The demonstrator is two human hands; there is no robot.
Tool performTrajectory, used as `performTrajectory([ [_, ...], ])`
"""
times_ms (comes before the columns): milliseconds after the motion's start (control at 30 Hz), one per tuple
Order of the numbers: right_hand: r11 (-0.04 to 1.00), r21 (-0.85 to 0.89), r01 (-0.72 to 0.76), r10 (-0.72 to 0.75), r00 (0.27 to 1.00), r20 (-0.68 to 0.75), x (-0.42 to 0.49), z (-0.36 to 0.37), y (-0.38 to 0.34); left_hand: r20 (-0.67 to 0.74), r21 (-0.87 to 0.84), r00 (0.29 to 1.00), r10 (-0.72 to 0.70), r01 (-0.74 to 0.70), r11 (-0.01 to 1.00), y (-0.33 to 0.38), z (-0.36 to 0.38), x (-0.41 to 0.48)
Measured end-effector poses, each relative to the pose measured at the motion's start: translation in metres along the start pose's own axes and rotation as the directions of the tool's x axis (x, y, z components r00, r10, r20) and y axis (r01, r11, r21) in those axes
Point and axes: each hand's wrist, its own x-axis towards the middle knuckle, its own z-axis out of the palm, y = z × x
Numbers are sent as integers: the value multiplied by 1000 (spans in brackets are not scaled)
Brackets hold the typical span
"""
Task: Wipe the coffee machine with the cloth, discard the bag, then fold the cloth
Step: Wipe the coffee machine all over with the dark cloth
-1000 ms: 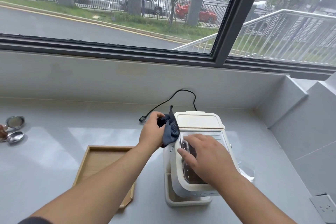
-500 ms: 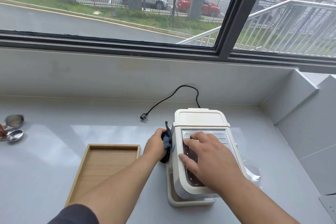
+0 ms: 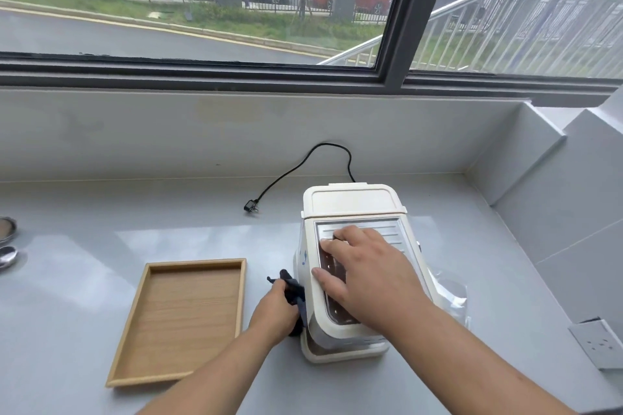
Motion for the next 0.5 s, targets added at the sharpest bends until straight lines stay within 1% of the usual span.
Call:
performTrajectory([
  [67, 1000, 0, -3, 3, 1000, -5, -1, 1, -1, 24, -44, 1000, -3, 4, 999, -4, 5, -11],
  [167, 1000, -13, 12, -12, 1000, -28, -2, 3, 0, 27, -52, 1000, -4, 5, 999, -13, 14, -23],
  [300, 999, -20, 31, -32, 998, -57, -2, 8, 1, 15, -54, 999, -33, 33, 998, -22, 24, -34],
  [400, 999, 1, 48, -47, 996, -73, -2, 10, 3, 4, -110, 997, -79, 78, 991, -26, 31, -44],
  [500, 997, 36, 69, -63, 986, -151, -10, 8, 5, -7, -178, 991, -132, 129, 976, -31, 41, -61],
])
